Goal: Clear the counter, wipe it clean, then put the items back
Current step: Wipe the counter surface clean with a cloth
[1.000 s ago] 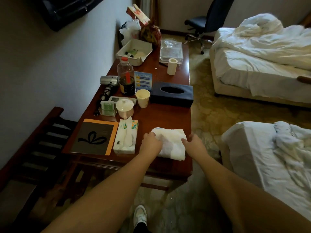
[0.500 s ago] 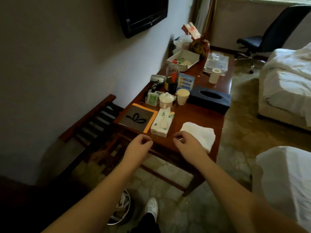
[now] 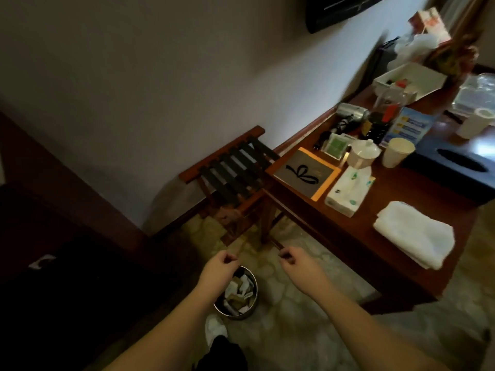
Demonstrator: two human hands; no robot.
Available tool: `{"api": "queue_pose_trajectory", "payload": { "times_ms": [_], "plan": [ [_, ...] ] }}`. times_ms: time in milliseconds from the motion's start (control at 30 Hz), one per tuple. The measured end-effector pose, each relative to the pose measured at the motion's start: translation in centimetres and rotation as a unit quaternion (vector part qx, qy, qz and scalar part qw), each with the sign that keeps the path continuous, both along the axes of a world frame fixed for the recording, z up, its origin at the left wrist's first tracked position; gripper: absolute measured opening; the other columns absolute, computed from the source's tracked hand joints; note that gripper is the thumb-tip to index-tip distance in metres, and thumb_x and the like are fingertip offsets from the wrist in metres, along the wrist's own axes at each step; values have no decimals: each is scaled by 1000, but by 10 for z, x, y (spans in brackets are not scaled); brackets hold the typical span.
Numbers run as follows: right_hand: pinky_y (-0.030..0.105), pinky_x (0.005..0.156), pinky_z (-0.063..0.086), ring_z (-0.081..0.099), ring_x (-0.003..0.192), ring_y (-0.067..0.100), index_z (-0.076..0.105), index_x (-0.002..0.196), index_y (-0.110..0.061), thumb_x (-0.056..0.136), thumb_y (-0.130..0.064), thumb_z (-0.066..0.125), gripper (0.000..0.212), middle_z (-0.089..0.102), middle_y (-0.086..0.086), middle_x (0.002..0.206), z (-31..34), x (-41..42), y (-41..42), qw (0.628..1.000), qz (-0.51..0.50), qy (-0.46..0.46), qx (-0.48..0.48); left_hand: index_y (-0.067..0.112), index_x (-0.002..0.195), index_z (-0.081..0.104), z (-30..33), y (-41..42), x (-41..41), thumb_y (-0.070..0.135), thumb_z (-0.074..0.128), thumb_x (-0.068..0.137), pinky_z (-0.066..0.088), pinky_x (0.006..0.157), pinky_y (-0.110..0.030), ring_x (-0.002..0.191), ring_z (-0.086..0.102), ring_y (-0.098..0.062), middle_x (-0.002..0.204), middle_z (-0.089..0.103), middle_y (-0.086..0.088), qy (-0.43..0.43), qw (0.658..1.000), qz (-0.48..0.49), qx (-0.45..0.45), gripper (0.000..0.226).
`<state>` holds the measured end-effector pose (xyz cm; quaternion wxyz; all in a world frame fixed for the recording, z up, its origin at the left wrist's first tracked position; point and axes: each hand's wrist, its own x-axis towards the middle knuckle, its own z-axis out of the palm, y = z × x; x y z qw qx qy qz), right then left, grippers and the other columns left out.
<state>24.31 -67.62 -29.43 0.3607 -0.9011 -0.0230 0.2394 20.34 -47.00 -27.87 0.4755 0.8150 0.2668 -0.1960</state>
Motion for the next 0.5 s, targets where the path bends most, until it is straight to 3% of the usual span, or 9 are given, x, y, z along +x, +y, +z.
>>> {"api": "queue_pose_trajectory", "payload": {
  "times_ms": [133, 267, 500],
  "plan": [
    [16, 63, 40, 53, 75, 3, 61, 116, -17, 95, -28, 53, 25, 57, -9, 90, -33, 15, 34, 999, 15, 38, -24, 22, 96, 63, -33, 41, 11, 26, 60, 90, 48, 65, -30, 76, 62, -14, 92, 67, -1, 46, 999, -2, 11, 7],
    [27, 81, 47, 59, 96, 15, 60, 114, -18, 96, -28, 50, 23, 62, 1, 110, -56, 47, 67, 994, 10, 84, -62, 23, 94, 61, -59, 83, 46, 26, 57, 93, 42, 57, -24, 72, 58, -11, 89, 64, 2, 73, 997, -29, 18, 6],
    [30, 88, 50, 60, 100, 15, 57, 122, -19, 97, -26, 47, 28, 63, 0, 114, -113, 118, 122, 983, -5, 154, -100, 18, 99, 59, -113, 139, 141, 28, 51, 94, 35, 53, -28, 63, 49, -15, 74, 55, 2, 122, 987, -99, 20, 13]
  ]
}}
